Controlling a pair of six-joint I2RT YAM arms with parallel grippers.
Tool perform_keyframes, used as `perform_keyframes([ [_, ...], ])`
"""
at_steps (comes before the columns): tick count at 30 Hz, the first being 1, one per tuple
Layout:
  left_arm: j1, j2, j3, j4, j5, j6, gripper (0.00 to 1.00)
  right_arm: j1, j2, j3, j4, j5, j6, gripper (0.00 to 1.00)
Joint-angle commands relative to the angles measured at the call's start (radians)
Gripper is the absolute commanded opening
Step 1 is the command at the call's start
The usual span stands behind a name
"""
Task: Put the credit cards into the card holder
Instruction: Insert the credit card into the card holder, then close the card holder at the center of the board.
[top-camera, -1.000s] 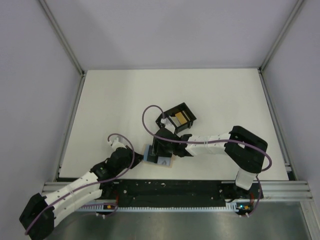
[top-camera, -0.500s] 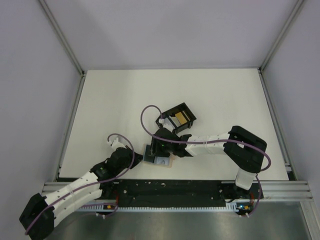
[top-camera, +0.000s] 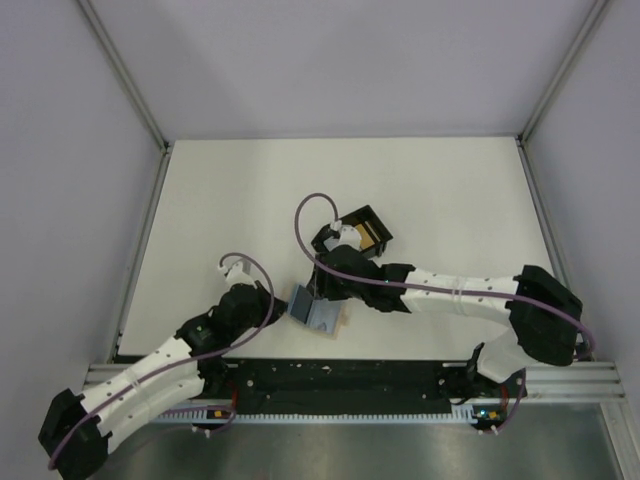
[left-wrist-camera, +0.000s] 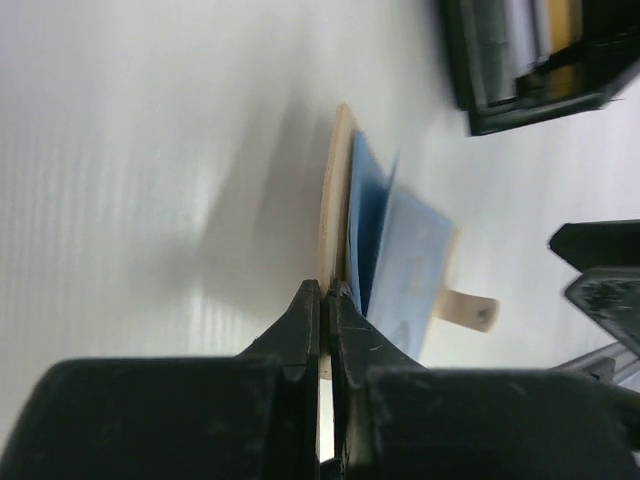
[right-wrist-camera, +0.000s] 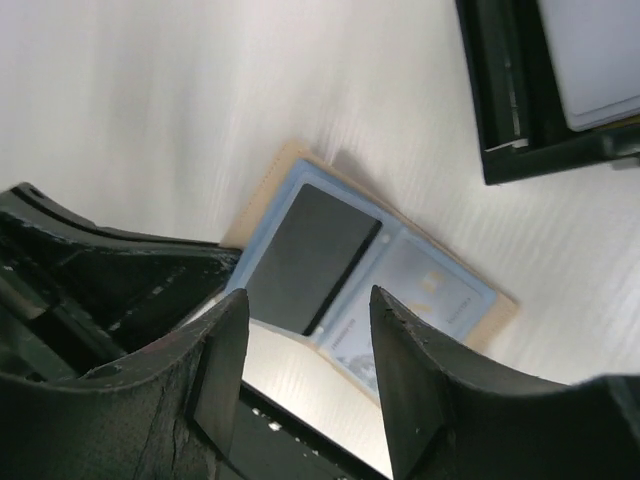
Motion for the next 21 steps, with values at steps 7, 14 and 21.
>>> perform_keyframes([
  [7, -0.003, 0.078, 0.165, 0.074, 0.171, 0.292, 0.11, -0.014, -0.112, -0.133, -0.085, 0.012, -0.129, 0.52],
  [14, -0.021, 0.25, 0.185, 0.168, 0.334, 0.418, 0.29, -0.016, -0.155, -0.198, -0.062, 0.012, -0.115, 0.52],
  [21, -0.046, 0.251, 0.213, 0.212, 0.409, 0.47, 0.47, -0.017, -0.185, -0.239, -0.05, -0.005, -0.127, 0.52],
])
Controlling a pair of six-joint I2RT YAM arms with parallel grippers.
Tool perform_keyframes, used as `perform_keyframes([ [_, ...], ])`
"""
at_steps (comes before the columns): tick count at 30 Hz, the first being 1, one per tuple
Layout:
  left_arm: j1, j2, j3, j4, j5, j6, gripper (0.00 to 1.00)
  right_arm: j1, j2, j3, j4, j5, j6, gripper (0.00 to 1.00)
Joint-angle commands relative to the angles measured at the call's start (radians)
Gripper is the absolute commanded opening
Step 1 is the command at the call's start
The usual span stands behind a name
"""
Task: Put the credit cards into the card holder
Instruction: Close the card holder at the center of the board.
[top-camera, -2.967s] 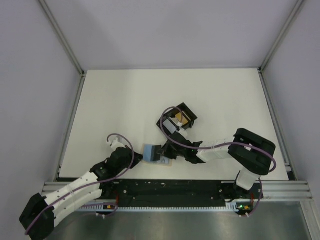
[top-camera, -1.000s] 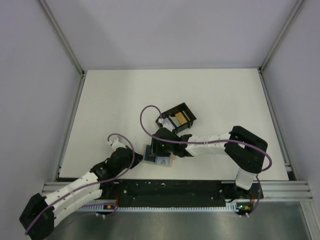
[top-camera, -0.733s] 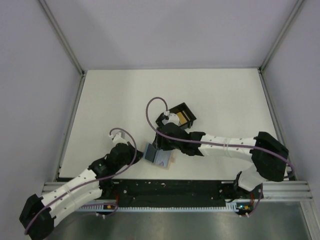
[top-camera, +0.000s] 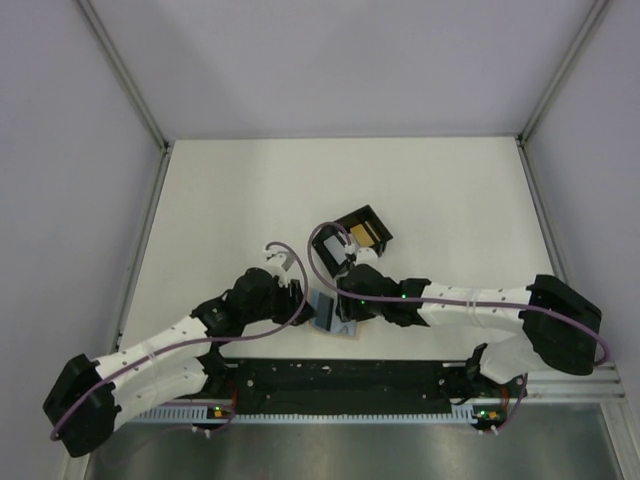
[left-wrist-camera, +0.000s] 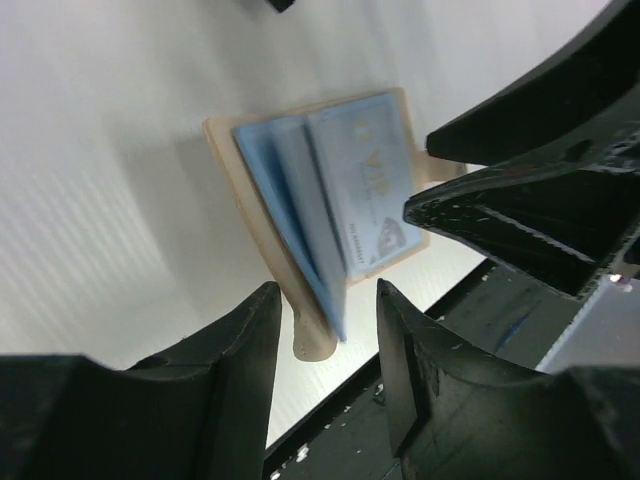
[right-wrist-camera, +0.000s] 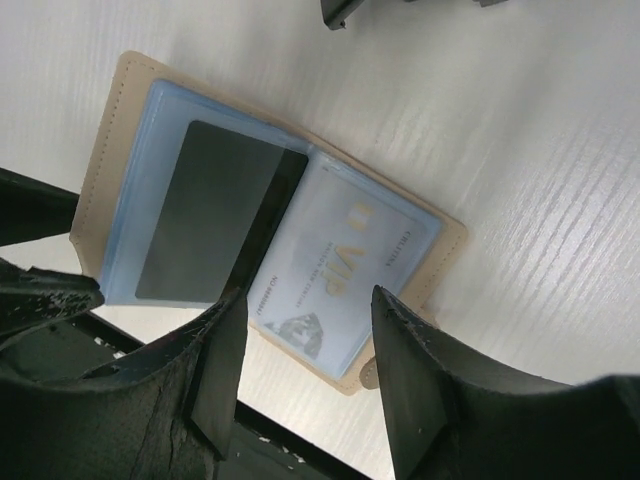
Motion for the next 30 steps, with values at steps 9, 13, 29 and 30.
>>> perform_keyframes([
  [9, -0.069, 0.13, 0.081, 0.273, 0.199, 0.034, 0.5, -0.009, -0.127, -0.066, -0.027, 0.078, 0.025, 0.53],
  [13, -0.112, 0.214, 0.119, 0.305, 0.227, 0.031, 0.49, -0.012, -0.19, -0.101, -0.052, 0.126, 0.064, 0.54],
  [29, -0.228, 0.496, 0.196, 0.411, 0.227, -0.018, 0.29, -0.028, -0.291, -0.164, -0.156, 0.173, 0.183, 0.52],
  [30, -0.23, 0.518, 0.198, 0.415, 0.23, -0.021, 0.28, -0.028, -0.291, -0.164, -0.158, 0.167, 0.183, 0.52],
])
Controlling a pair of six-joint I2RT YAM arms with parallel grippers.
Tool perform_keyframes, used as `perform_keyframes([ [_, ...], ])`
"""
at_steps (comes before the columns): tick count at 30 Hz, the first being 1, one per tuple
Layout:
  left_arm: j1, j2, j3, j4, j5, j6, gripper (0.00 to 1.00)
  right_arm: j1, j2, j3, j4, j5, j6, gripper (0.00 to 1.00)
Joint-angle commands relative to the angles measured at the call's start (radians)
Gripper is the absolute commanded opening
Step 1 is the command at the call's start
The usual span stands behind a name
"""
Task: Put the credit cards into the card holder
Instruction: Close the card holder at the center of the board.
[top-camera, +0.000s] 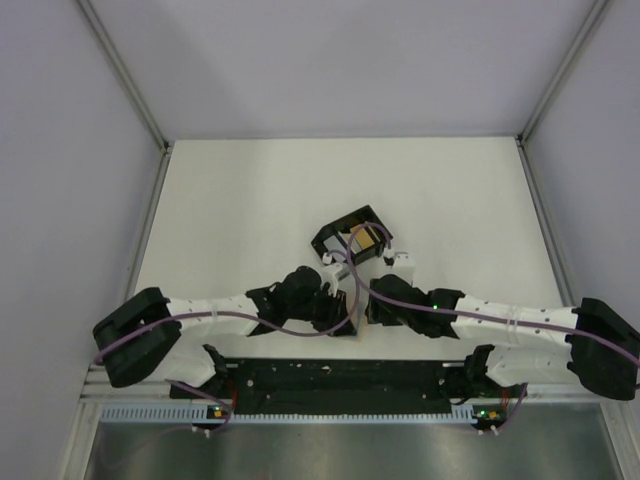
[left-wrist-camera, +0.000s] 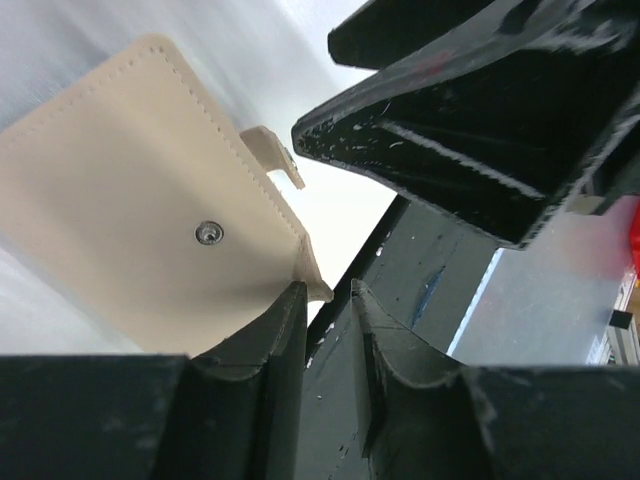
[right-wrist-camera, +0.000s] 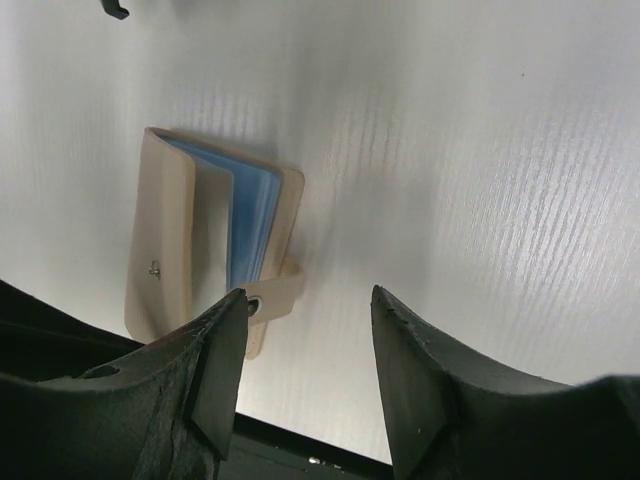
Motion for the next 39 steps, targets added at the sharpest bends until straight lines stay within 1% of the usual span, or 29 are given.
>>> perform_keyframes([
  [1, -0.021, 0.068, 0.037, 0.084, 0.016, -0.021, 0.28, -0.01, -0.039, -0.002, -0.009, 0.013, 0.039, 0.52],
  [3, -0.027, 0.103, 0.048, 0.073, 0.006, -0.026, 0.2, -0.012, -0.046, 0.0, -0.009, 0.004, 0.045, 0.52],
  [5, -0.036, 0.12, 0.039, 0.099, -0.005, -0.035, 0.16, -0.012, -0.049, 0.001, -0.003, -0.008, 0.048, 0.52],
  [8, -0.036, 0.145, 0.042, 0.102, 0.001, -0.041, 0.12, -0.012, -0.043, 0.012, -0.004, -0.025, 0.048, 0.52],
  [11, -0.038, 0.163, 0.04, 0.11, -0.007, -0.049, 0.1, -0.012, -0.029, 0.011, 0.002, -0.042, 0.062, 0.49],
  [16, -0.038, 0.205, 0.036, 0.102, -0.031, -0.068, 0.08, -0.012, 0.001, 0.012, 0.037, -0.069, 0.068, 0.49],
  [17, -0.036, 0.212, 0.031, 0.113, -0.031, -0.075, 0.06, -0.012, 0.006, 0.014, 0.051, -0.076, 0.068, 0.48],
  [20, -0.044, 0.222, -0.005, 0.189, -0.036, -0.114, 0.05, -0.012, 0.017, 0.007, 0.066, -0.077, 0.078, 0.39],
  [23, -0.049, 0.232, -0.013, 0.203, -0.039, -0.13, 0.04, -0.01, 0.014, 0.003, 0.069, -0.066, 0.079, 0.35],
  [24, -0.05, 0.231, -0.018, 0.208, -0.042, -0.13, 0.05, -0.01, 0.006, 0.0, 0.072, -0.063, 0.076, 0.32],
  [26, -0.052, 0.22, -0.016, 0.202, -0.051, -0.127, 0.09, -0.012, -0.017, -0.015, 0.072, -0.047, 0.079, 0.25],
  [28, -0.052, 0.202, -0.009, 0.174, -0.06, -0.113, 0.14, -0.013, -0.051, -0.032, 0.077, -0.037, 0.071, 0.19],
  [30, -0.05, 0.173, 0.007, 0.145, -0.066, -0.092, 0.21, -0.019, -0.083, -0.046, 0.075, -0.033, 0.055, 0.14],
  [32, -0.053, 0.133, 0.027, 0.102, -0.086, -0.073, 0.24, -0.025, -0.117, -0.063, 0.077, -0.025, 0.052, 0.05],
  [34, -0.052, 0.084, 0.054, 0.056, -0.105, -0.049, 0.3, -0.041, -0.141, -0.08, 0.08, -0.033, 0.058, 0.05],
  [36, -0.053, 0.038, 0.077, 0.001, -0.138, -0.027, 0.3, -0.056, -0.147, -0.094, 0.078, -0.048, 0.061, 0.04],
  [39, -0.052, -0.022, 0.106, -0.065, -0.175, 0.01, 0.37, -0.065, -0.152, -0.108, 0.095, -0.062, 0.068, 0.04],
])
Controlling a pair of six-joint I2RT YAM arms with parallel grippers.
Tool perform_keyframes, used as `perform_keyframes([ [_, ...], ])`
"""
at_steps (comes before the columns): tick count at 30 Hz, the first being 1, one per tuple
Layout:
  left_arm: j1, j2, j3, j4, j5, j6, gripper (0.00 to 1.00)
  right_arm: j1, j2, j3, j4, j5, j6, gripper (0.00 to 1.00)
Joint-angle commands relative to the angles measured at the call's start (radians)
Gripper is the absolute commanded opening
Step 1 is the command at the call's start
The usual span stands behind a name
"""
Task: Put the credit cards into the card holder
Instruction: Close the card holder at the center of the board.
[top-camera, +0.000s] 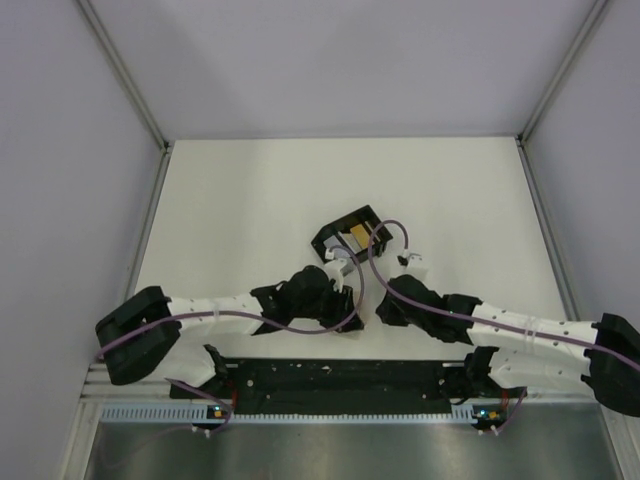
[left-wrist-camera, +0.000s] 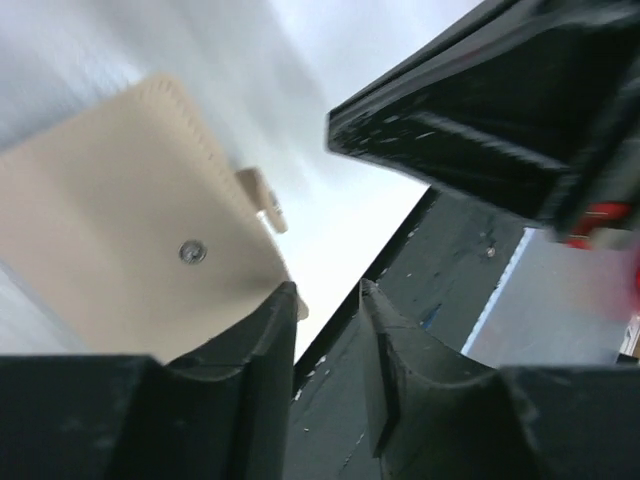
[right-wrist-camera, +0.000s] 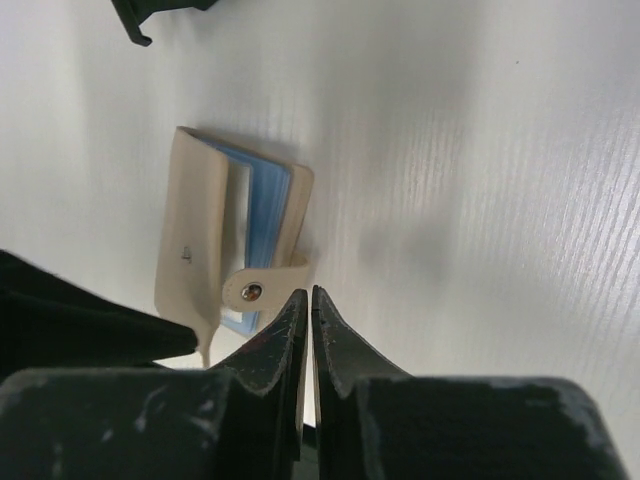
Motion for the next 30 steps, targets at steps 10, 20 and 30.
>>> perform_keyframes([
  [10, 0.001, -0.108, 0.082, -0.3, -0.339, 0.114, 0.31, -0.03, 0.043, -0.017, 0.082, -0.043, 0.015, 0.04],
  [20, 0.001, -0.006, 0.019, -0.155, -0.278, 0.096, 0.26, -0.03, 0.116, 0.005, 0.111, -0.066, 0.016, 0.04],
  [30, 0.001, 0.045, -0.001, -0.104, -0.225, 0.078, 0.21, -0.03, 0.139, 0.008, 0.137, -0.076, 0.015, 0.04],
])
